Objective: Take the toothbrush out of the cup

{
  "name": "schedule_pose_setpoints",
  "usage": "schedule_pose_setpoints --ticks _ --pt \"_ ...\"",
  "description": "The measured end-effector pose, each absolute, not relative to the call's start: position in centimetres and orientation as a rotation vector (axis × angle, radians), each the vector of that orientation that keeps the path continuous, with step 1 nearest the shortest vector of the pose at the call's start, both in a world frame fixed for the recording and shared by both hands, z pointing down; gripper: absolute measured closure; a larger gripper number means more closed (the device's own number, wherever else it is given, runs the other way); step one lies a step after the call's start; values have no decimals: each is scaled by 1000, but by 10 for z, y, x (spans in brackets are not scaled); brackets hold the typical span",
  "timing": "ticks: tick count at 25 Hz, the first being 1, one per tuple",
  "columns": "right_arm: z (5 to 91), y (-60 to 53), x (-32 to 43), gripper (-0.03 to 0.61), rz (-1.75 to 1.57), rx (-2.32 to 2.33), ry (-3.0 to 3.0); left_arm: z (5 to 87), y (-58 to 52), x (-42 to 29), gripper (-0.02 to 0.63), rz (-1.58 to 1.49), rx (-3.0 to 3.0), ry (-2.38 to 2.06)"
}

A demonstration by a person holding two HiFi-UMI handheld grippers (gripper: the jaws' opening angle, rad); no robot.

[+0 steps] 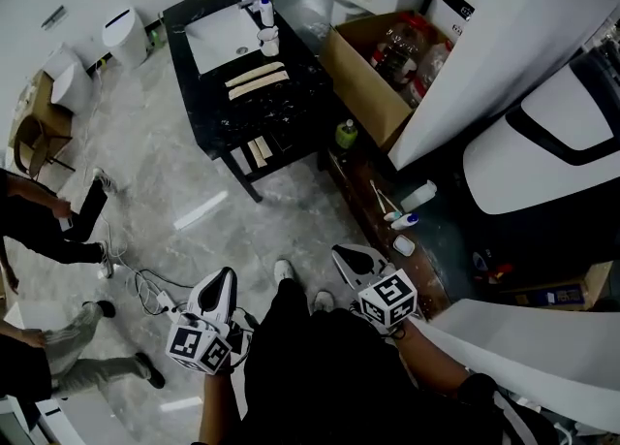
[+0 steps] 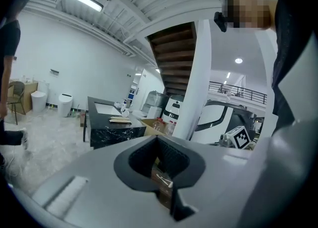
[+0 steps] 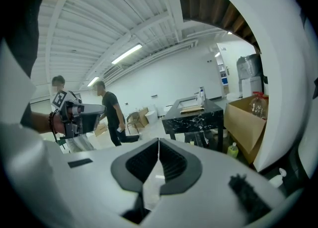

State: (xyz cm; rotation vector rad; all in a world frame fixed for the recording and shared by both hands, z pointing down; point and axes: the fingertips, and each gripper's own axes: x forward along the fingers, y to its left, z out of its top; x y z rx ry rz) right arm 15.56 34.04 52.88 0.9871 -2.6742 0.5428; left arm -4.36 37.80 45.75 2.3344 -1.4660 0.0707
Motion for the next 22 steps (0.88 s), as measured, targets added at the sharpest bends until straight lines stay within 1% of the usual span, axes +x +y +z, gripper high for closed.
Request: schedule_pose_setpoints --ticks 9,22 --pt "528 297 133 563 527 1004 -2644 465 326 -58 607 82 2394 -1408" --pt "522 218 87 563 508 1068 -2582 467 242 -110 607 43 2405 -1370"
